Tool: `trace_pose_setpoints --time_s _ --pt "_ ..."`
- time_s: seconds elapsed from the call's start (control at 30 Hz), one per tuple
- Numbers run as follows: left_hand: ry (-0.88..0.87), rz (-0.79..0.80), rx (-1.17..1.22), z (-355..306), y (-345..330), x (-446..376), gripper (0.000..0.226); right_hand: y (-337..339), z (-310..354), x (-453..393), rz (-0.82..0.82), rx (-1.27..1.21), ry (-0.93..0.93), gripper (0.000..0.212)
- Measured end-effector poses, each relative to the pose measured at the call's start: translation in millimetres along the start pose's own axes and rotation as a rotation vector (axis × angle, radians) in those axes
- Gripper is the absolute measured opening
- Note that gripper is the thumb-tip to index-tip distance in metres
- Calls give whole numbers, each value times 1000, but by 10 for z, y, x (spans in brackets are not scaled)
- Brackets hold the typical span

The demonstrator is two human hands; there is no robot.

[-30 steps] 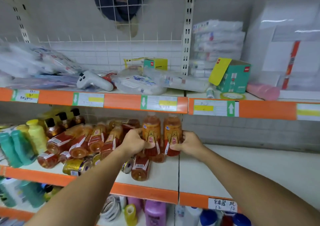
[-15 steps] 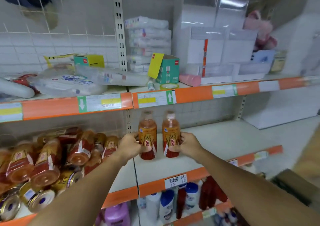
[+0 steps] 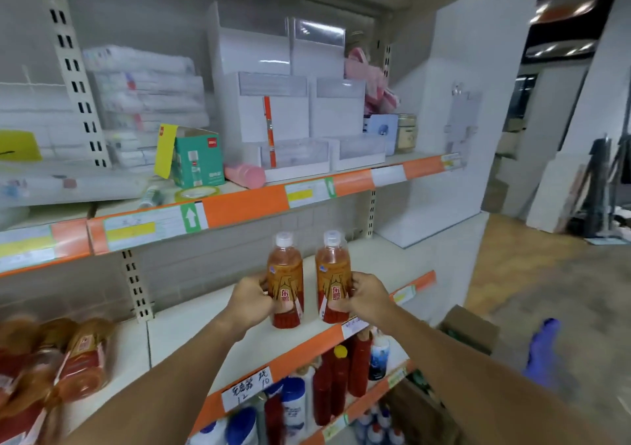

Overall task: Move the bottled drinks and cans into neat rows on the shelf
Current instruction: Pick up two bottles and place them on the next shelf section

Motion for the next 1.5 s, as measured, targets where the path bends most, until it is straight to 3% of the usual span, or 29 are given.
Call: trace_pose_setpoints --time_s 0.43,0.73,1.17,1.5 --pt "-13 55 -34 -353 -1267 -825 41 1336 -551 78 -49 55 -42 42" --pt "8 46 -75 -485 -1776 -1179 38 1825 -879 16 -27 25 -22 46" --pt "71 32 -90 -491 -1919 -1880 41 2230 -1124 -576 9 -20 -18 44" --pt "103 -23 -71 -393 -1727 -2651 43 2413 -1169 -1442 76 49 -4 54"
Point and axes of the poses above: each hand's wrist, its own x-axis away from the middle knuckle, its own y-axis out of the back of the hand, z = x × y, the point moved 6 cm from there along -x, towards the middle knuckle, and after that the axes turned 13 degrees about z, right-handed, at the moved point
